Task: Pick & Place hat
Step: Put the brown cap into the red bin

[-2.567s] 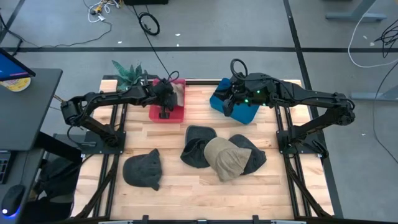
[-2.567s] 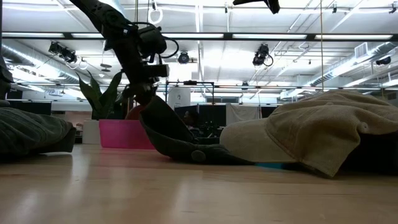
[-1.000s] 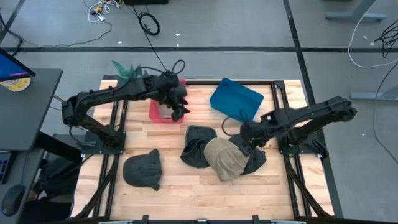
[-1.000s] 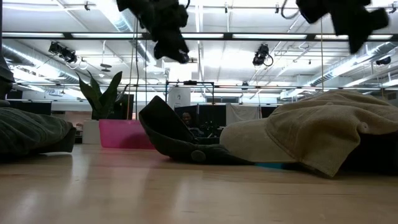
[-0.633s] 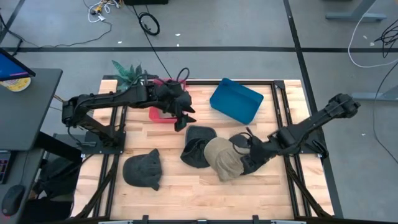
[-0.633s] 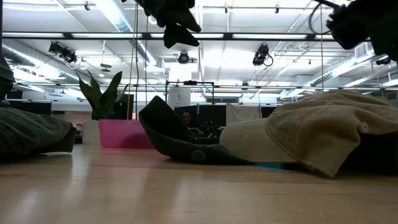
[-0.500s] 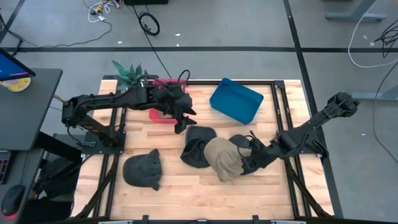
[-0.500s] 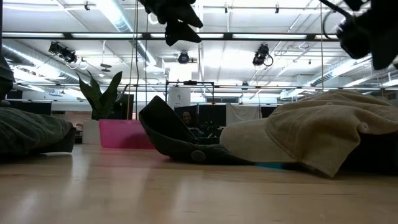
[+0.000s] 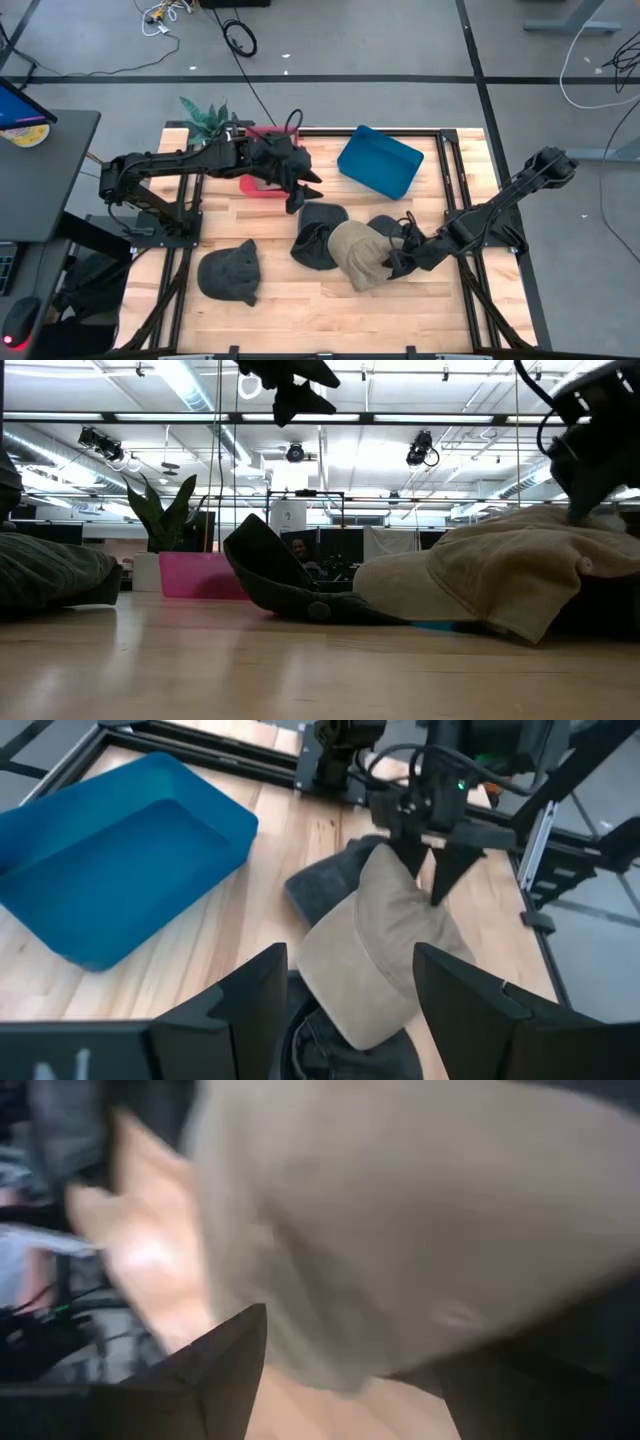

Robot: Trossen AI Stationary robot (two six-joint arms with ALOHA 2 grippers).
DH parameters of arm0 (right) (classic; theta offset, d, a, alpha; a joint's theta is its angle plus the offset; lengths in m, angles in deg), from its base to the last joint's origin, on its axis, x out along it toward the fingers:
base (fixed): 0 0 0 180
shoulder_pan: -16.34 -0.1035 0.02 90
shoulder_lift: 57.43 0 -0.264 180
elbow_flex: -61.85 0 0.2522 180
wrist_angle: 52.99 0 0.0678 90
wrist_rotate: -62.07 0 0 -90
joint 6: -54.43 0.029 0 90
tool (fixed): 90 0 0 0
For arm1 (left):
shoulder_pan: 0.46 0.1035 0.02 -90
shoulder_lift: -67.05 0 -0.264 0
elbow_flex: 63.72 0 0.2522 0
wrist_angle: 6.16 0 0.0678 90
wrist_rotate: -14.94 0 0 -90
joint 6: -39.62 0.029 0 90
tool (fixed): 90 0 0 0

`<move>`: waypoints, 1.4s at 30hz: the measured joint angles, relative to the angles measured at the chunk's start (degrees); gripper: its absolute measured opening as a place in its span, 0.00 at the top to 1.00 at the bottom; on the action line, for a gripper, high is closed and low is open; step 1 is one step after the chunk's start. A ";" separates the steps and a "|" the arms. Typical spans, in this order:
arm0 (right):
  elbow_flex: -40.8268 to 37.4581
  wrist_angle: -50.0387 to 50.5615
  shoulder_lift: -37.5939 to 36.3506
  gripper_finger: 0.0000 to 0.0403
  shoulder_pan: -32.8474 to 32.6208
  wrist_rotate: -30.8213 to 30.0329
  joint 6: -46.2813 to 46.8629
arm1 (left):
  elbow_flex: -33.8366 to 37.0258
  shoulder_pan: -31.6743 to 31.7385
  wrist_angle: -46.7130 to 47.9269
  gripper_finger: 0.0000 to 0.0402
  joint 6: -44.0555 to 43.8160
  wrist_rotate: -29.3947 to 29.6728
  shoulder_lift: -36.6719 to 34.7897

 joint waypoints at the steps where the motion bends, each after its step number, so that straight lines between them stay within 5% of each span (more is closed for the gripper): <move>1: -0.09 -1.57 0.00 0.33 0.00 -0.51 -1.07 | 0.00 0.00 -0.46 0.45 -0.14 -0.01 0.00; 10: -0.09 -5.85 0.00 0.43 0.36 -3.66 -5.26 | 0.00 0.02 -3.57 0.45 -1.27 0.02 0.00; 19: -0.15 -5.04 -0.17 0.96 0.35 -3.56 -4.60 | 0.00 0.04 -6.25 0.45 1.56 0.06 0.00; 34: -0.14 -25.57 -11.05 0.99 0.35 -9.19 -14.56 | 0.00 0.04 -9.21 0.45 2.50 -1.65 0.02; 42: -0.12 -39.94 -18.23 1.00 1.45 -14.29 -28.49 | 0.00 -1.34 -10.32 0.45 11.78 -3.12 -0.09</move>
